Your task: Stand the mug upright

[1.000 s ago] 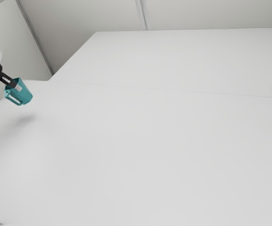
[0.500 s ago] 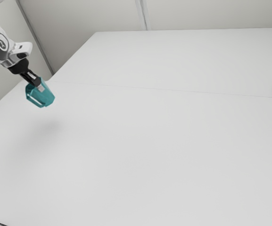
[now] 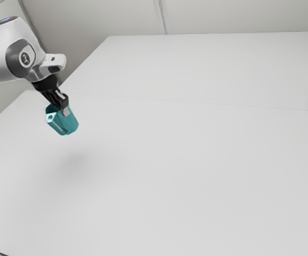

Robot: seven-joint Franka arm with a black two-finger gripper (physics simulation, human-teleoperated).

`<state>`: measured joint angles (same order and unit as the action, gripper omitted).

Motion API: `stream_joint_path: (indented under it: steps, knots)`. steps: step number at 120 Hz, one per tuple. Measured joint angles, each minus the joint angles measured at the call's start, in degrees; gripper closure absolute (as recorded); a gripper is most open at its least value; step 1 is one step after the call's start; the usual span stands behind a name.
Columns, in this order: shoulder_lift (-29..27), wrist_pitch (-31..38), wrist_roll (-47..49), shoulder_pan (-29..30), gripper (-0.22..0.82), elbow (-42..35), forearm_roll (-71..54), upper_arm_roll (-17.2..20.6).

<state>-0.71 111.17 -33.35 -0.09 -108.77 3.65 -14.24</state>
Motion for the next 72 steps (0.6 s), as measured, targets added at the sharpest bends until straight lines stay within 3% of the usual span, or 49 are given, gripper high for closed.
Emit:
stream_joint_path:
  steps: [39, 72]
  knots:
    - [-6.31, 1.98, 10.66, -3.07, 0.79, -9.71, -3.13, 0.27]
    - [-8.40, 4.48, 18.90, -5.71, 0.79, -14.27, -5.45, 1.76]
